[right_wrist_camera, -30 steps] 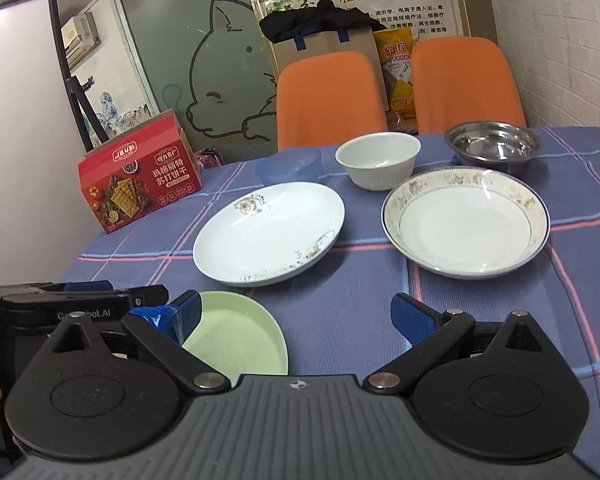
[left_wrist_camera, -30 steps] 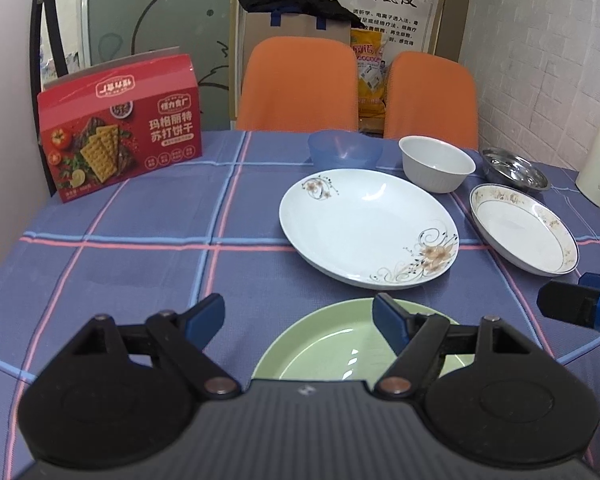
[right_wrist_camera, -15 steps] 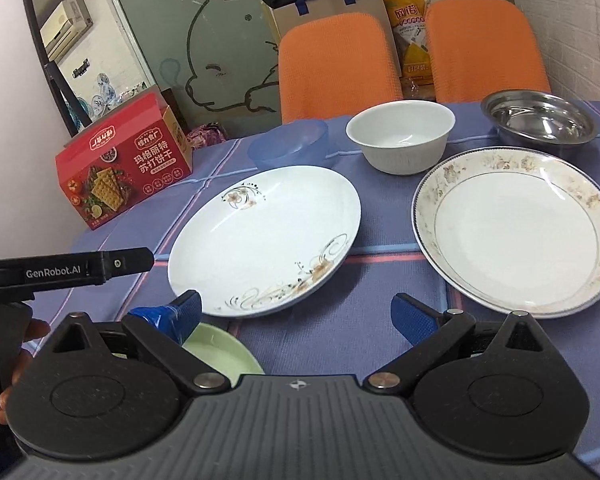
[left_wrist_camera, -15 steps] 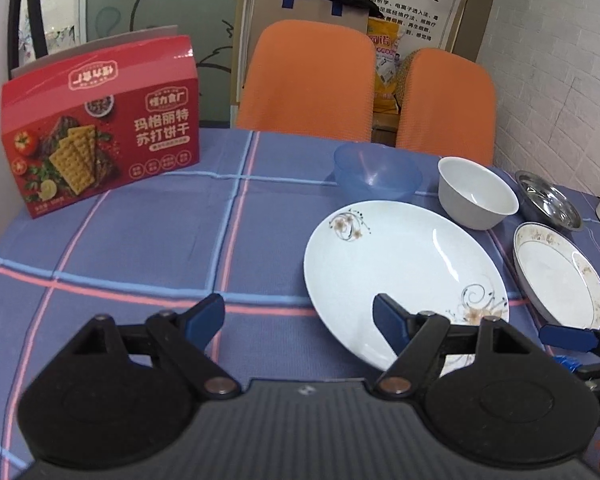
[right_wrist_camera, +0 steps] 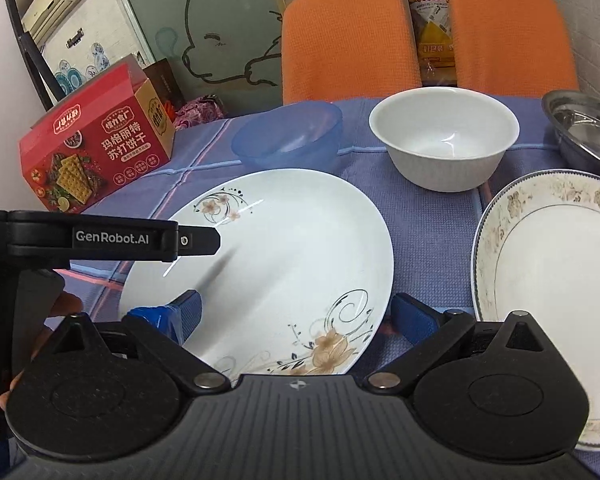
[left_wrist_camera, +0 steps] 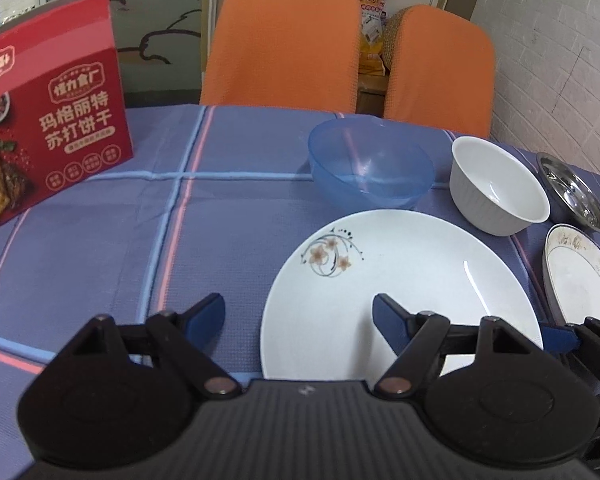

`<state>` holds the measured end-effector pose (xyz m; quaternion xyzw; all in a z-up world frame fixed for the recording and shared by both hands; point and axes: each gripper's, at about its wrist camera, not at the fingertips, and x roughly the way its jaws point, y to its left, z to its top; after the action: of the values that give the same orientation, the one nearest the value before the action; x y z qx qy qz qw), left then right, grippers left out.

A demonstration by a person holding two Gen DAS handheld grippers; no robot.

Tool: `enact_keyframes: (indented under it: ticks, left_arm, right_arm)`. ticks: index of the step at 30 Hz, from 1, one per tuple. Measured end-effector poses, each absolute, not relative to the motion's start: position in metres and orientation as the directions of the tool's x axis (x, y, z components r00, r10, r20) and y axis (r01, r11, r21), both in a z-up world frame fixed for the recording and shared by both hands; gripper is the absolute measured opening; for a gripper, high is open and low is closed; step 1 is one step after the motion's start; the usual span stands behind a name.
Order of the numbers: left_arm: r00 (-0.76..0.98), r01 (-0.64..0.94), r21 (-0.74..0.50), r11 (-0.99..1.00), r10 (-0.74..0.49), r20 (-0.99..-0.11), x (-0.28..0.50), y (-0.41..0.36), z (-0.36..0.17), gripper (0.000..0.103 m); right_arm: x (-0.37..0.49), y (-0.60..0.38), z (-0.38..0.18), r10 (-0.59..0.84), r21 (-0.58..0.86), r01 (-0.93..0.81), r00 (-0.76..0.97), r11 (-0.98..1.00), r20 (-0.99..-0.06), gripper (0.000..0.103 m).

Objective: Organize plates and bowls
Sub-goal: 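Grasp the rim of the floral white plate with the left tool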

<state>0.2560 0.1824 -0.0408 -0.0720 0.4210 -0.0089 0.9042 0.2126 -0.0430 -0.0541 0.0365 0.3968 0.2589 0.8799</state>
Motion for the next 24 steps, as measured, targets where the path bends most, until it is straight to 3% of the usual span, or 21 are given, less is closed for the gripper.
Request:
enact_keyframes:
  ticks: [7,10,11,24]
  left_arm:
    - [0.647,-0.031,-0.119,0.992,-0.071,-0.759,0.260,0.177,-0.049,0.074]
    - [0.655,-0.014,-0.124,0.992,-0.084,-0.751,0.258,0.173,-0.049,0.067]
    - [0.655,0.009,-0.133,0.991,-0.106,-0.748,0.257,0.170,-0.049,0.060]
    - [0.660,-0.001,-0.131,0.991,-0.098,-0.745,0.250,0.166,-0.035,0.060]
  right_arm:
    - [0.213,-0.031,-0.058,0.464,0.199,-0.469,0.561,0.861,-0.685,0.090]
    - [0.210,-0.029,-0.060,0.456,0.173,-0.478,0.575,0.861,-0.679,0.091]
    - [0.210,-0.027,-0.060,0.448,0.164,-0.475,0.581,0.865,-0.680,0.091]
    - [0.210,-0.029,-0.051,0.459,0.242,-0.415,0.580,0.877,-0.673,0.091]
